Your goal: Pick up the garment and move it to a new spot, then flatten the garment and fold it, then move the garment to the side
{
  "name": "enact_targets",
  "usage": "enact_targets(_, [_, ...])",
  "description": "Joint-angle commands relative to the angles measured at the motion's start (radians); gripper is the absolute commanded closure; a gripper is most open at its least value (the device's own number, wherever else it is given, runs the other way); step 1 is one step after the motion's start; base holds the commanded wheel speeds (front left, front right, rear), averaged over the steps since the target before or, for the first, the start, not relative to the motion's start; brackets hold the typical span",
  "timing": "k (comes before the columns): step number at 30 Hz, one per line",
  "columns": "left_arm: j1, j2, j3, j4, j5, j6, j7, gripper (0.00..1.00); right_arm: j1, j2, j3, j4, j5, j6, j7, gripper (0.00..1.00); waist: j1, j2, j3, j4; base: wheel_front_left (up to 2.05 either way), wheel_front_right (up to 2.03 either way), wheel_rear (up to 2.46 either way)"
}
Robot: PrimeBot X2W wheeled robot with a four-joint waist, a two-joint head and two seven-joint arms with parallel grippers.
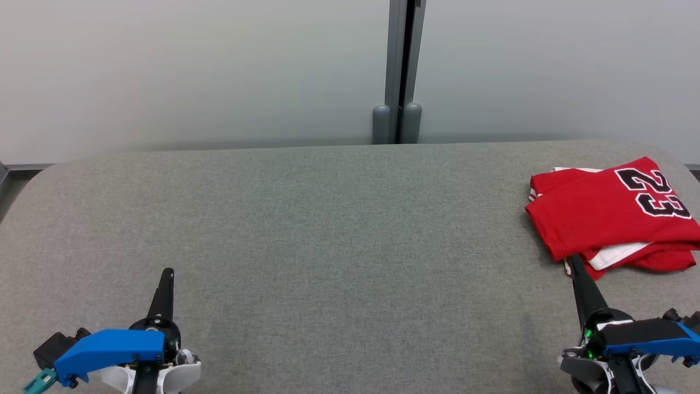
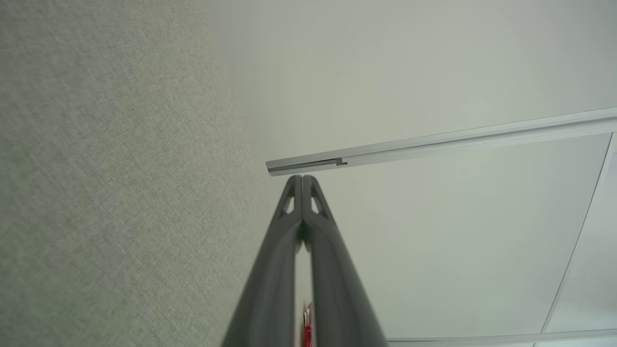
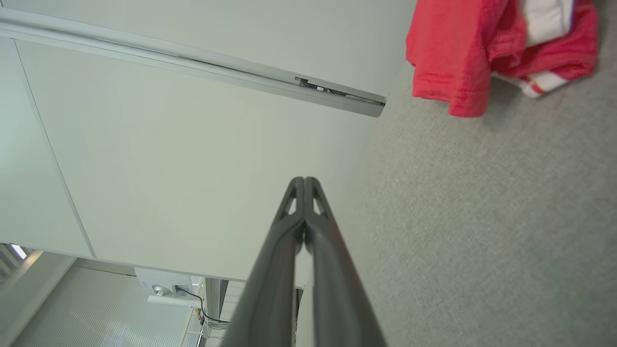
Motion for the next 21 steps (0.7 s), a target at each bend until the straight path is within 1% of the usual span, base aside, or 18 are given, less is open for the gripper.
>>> enact_targets(1, [-0.023, -0.004, 0.013, -0.011, -0.013, -0.01, 0.006, 1.0, 0.006, -0.007, -0.003, -0.014, 0.021, 0.0, 0.007, 1.0, -0.0001, -0.0001, 0.0, 0.0, 0.0, 0.0, 0.0])
enact_targets(21, [-0.021, -0.022, 0.067, -0.027, -0.122, -0.039, 0.045, 1.0, 0.014, -0.008, -0.016, -0.04, 0.166, 0.0, 0.043, 1.0, -0.0001, -0.0001, -0.001, -0.006, 0.0, 0.0, 0.0])
